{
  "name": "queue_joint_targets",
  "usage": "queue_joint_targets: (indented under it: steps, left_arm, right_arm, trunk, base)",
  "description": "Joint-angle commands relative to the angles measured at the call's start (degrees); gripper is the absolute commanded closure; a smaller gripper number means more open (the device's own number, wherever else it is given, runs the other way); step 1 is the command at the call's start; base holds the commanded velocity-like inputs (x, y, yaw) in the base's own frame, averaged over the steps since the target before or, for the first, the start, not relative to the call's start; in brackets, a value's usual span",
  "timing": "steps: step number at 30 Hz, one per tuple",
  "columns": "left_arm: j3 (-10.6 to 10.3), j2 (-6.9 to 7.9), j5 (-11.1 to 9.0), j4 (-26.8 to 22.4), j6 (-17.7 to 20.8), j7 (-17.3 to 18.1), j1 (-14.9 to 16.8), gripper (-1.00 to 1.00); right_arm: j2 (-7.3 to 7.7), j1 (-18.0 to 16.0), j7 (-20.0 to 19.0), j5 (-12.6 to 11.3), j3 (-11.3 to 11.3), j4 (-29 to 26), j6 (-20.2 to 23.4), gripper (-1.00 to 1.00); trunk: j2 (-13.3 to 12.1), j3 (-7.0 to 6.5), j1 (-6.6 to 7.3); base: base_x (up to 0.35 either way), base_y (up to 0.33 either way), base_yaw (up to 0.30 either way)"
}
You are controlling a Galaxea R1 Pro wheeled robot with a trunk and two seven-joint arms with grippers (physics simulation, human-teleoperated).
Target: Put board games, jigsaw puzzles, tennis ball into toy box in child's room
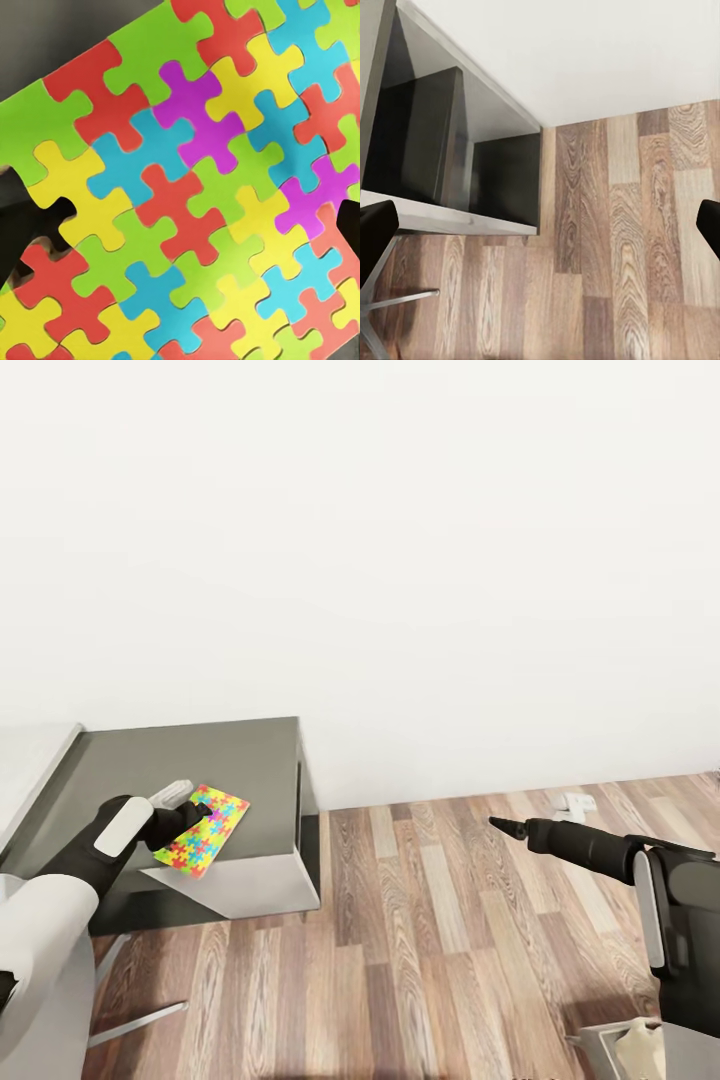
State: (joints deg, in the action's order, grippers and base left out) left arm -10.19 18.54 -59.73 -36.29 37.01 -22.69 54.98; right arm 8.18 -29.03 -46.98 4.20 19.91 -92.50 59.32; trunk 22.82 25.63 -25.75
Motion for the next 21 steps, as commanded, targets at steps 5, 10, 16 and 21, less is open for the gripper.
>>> queue_joint_targets:
  steps: [5,10,16,21]
  left_arm:
    - [-0.36,0.07,-0.60,-0.10,0.00,-0.52,0.03,-1.00]
    - [-0.36,0.03,-0.62,-0.10,-0.01,-0.51,0.03,-1.00]
    - [-0.36,-0.09,-0.63,-0.10,-0.08,-0.51,0.03,-1.00]
    - [-0.36,-0.40,-0.59,-0.10,-0.14,-0.51,0.03,-1.00]
  right_arm:
    - [-0.01,-0.07,-0.48,0.46,-0.13,-0.05,0.27,-1.00]
    - [-0.01,-0.07,-0.48,0.46,-0.22,-0.05,0.29,-1.00]
    - [-0.01,-0.07,-0.48,0.46,0.03,-0.05,0.27,-1.00]
    - [-0.01,-0.07,-0.48,0.46,0.09,-0.05,0.27,-1.00]
  trunk:
    - [0.10,0.09,-0.03]
    - [0.10,0.09,-0.03]
    - [0.10,0.09,-0.03]
    - [0.10,0.09,-0.03]
  base:
    - [0.000,-0.001,-0.184]
    - [0.000,0.000,-0.256]
    - [0.000,0.000,-0.180]
    - [0.000,0.000,-0.055]
